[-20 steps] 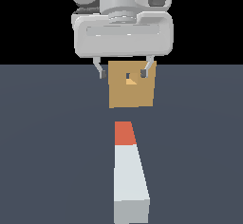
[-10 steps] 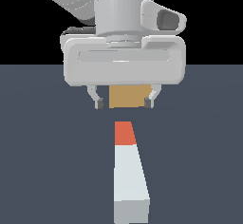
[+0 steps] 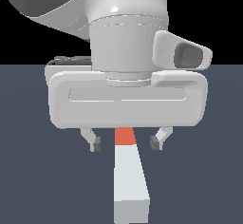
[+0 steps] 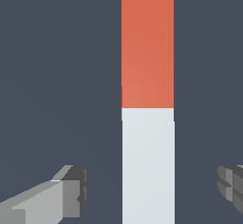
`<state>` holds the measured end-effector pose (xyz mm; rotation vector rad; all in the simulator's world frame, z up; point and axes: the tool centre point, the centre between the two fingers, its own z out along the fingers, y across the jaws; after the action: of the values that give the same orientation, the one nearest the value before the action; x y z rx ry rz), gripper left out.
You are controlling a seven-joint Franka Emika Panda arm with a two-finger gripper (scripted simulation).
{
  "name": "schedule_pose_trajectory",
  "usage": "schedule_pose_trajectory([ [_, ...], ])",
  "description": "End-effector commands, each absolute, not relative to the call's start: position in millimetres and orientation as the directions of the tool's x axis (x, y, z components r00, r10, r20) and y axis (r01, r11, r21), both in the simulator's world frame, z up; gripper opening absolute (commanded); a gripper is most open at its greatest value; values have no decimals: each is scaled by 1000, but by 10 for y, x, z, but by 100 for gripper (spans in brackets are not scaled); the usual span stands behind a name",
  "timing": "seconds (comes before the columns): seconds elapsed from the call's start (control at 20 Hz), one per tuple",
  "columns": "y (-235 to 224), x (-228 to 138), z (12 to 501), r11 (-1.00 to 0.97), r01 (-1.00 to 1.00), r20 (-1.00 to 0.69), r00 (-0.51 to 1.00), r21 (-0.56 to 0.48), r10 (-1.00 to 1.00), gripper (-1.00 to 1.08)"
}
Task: Insert the peg into the horizontal hole in a box.
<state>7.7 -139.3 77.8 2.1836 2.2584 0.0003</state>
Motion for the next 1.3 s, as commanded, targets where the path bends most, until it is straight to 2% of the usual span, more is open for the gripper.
schedule_pose_trajectory([
  [0.0,-1453,92,732,38,999,0,-38,1,999,100],
  [0.35,-1468,89,690,37,999,0,-37,-1,999,100],
  [0.85,-1473,89,273,38,999,0,-38,0,999,100],
  [1.1,-1474,103,217,39,999,0,-39,0,999,100],
  [1.15,-1474,103,217,39,999,0,-39,0,999,-100],
  [1.25,-1474,103,217,39,999,0,-39,0,999,-100],
])
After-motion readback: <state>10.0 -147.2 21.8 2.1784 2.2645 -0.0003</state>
